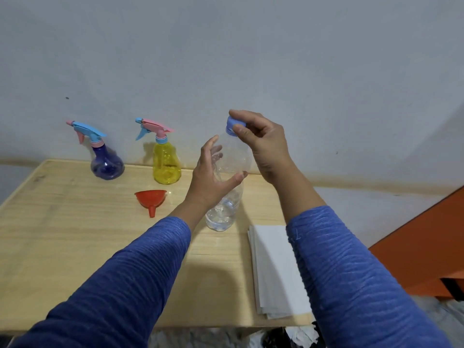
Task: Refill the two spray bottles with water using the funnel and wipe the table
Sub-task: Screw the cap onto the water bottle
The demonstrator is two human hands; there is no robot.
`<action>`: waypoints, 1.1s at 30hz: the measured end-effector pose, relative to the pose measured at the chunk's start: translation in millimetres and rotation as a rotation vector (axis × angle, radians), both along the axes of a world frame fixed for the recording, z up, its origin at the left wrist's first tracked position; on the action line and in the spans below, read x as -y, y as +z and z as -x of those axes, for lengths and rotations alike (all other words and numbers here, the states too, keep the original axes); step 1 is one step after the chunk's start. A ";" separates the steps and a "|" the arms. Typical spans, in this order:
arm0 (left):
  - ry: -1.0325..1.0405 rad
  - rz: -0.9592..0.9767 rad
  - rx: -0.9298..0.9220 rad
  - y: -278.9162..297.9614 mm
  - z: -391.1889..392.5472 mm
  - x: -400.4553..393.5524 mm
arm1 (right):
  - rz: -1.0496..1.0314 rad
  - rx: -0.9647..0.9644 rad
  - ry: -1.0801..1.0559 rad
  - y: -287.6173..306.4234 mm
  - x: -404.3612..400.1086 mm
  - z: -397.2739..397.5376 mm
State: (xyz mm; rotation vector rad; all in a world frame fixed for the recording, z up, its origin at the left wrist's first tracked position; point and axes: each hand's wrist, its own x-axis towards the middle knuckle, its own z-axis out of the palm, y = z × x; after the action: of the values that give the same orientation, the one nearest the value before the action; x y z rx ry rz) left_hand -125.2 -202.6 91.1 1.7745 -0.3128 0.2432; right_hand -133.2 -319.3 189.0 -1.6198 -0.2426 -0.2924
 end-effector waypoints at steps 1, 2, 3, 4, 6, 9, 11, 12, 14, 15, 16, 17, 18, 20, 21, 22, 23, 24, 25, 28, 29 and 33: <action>0.003 0.005 0.000 0.0 0.3 0.8 | -0.036 0.007 -0.052 -2.9 -5.5 0.7; 0.007 0.011 -0.003 0.2 0.9 1.7 | -0.061 0.007 -0.107 -4.4 -10.9 1.6; 0.011 0.014 -0.003 0.6 1.5 2.3 | -0.062 0.006 -0.160 -5.0 -14.8 1.7; 0.014 0.015 0.003 0.9 2.0 2.3 | -0.035 0.011 -0.206 -4.2 -17.7 1.7; 0.013 0.008 0.002 1.2 2.6 1.6 | 0.037 0.023 -0.208 -2.8 -17.7 0.9; 0.018 -0.003 -0.010 0.8 3.0 0.2 | 0.029 -0.029 0.015 2.7 -6.0 3.7; 0.022 -0.014 -0.006 0.2 2.9 0.8 | 0.062 -0.012 0.065 4.1 0.0 3.3; 0.019 -0.014 -0.006 0.3 2.7 1.5 | 0.063 0.011 0.030 4.1 -1.2 3.3; 0.013 -0.010 -0.005 1.1 2.4 2.7 | 0.065 0.046 -0.096 3.9 -9.9 3.4; 0.012 -0.012 -0.001 1.4 2.6 2.9 | 0.084 0.052 -0.161 2.7 -15.1 2.7; 0.011 -0.015 0.001 1.3 2.9 2.8 | 0.106 0.048 -0.207 1.4 -18.9 2.2; 0.011 -0.014 -0.002 1.3 3.4 2.4 | 0.115 0.031 -0.219 0.3 -20.1 1.6; 0.011 -0.010 -0.008 1.1 3.6 1.7 | 0.118 0.011 -0.193 -0.1 -18.8 1.5; 0.015 -0.007 -0.016 0.8 3.8 0.4 | 0.124 -0.024 -0.077 0.2 -12.0 1.9; 0.019 -0.010 -0.018 1.0 3.3 0.2 | 0.125 -0.037 -0.022 -0.5 -8.6 1.9; 0.021 -0.013 -0.016 1.1 2.6 0.3 | 0.123 -0.042 0.000 -1.3 -6.7 2.1; 0.020 -0.013 -0.014 1.5 2.2 0.7 | 0.119 -0.036 -0.017 -2.1 -6.3 1.9; 0.017 -0.013 -0.013 1.8 2.1 1.1 | 0.121 -0.019 -0.063 -3.0 -7.7 1.5; 0.015 -0.014 -0.014 2.2 2.1 1.2 | 0.127 0.003 -0.121 -4.1 -10.7 0.8; 0.010 -0.029 -0.012 1.3 1.0 0.9 | 0.145 0.000 -0.263 -7.7 -24.2 0.3; 0.010 -0.036 -0.010 0.9 0.7 0.9 | 0.143 -0.014 -0.294 -7.7 -27.5 1.2; 0.023 -0.023 -0.019 2.0 1.7 0.3 | 0.151 -0.061 -0.207 -3.4 -21.5 1.3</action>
State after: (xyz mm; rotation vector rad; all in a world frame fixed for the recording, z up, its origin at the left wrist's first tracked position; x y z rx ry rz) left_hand -127.0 -202.9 93.1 1.8032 -0.2826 0.2405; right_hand -134.5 -297.8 185.5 -1.8040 -0.0506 -0.3898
